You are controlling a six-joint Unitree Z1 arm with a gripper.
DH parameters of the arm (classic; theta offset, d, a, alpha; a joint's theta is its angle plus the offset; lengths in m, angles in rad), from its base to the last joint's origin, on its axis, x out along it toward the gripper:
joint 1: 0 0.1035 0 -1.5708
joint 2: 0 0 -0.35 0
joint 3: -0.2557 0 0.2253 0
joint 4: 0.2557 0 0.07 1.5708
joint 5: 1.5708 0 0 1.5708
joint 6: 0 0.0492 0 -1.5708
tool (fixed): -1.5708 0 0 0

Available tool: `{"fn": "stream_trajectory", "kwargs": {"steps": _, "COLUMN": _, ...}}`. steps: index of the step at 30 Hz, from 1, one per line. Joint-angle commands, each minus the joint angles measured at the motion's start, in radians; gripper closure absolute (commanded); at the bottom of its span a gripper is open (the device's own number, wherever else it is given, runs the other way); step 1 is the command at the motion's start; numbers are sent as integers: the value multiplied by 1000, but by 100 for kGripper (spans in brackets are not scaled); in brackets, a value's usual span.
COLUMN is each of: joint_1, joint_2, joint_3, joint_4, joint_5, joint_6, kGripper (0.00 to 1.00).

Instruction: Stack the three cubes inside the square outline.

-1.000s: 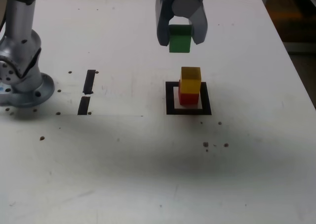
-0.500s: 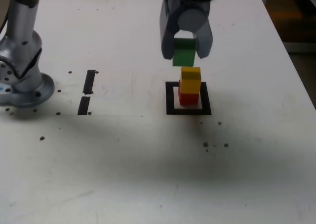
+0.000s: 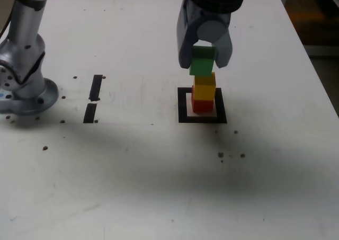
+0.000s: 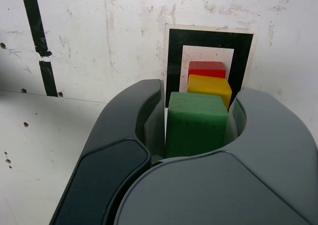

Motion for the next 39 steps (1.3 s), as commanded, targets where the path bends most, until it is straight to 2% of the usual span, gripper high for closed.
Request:
{"fn": "stream_trajectory", "kwargs": {"steps": 1, "joint_1": -4, "joint_2": 3, "joint_3": -7, "joint_4": 6, "joint_5": -2, "joint_6": -2, "kGripper": 90}}
{"fn": "stream_trajectory", "kwargs": {"steps": 11, "joint_1": -6, "joint_2": 18, "joint_3": -3, "joint_4": -1, "joint_5": -3, "joint_6": -2, "kGripper": 89}}
{"fn": "stream_trajectory", "kwargs": {"steps": 29, "joint_1": -6, "joint_2": 30, "joint_3": 12, "joint_4": -24, "joint_5": -8, "joint_6": 9, "kGripper": 72}}
{"fn": "stream_trajectory", "kwargs": {"steps": 32, "joint_1": -6, "joint_2": 34, "joint_3": 15, "joint_4": -24, "joint_5": -9, "joint_6": 13, "kGripper": 60}}
{"fn": "stream_trajectory", "kwargs": {"steps": 37, "joint_1": -6, "joint_2": 42, "joint_3": 16, "joint_4": -31, "joint_5": -11, "joint_6": 32, "kGripper": 18}}
{"fn": "stream_trajectory", "kwargs": {"steps": 39, "joint_1": -6, "joint_2": 40, "joint_3": 15, "joint_4": -32, "joint_5": -10, "joint_6": 38, "kGripper": 6}}
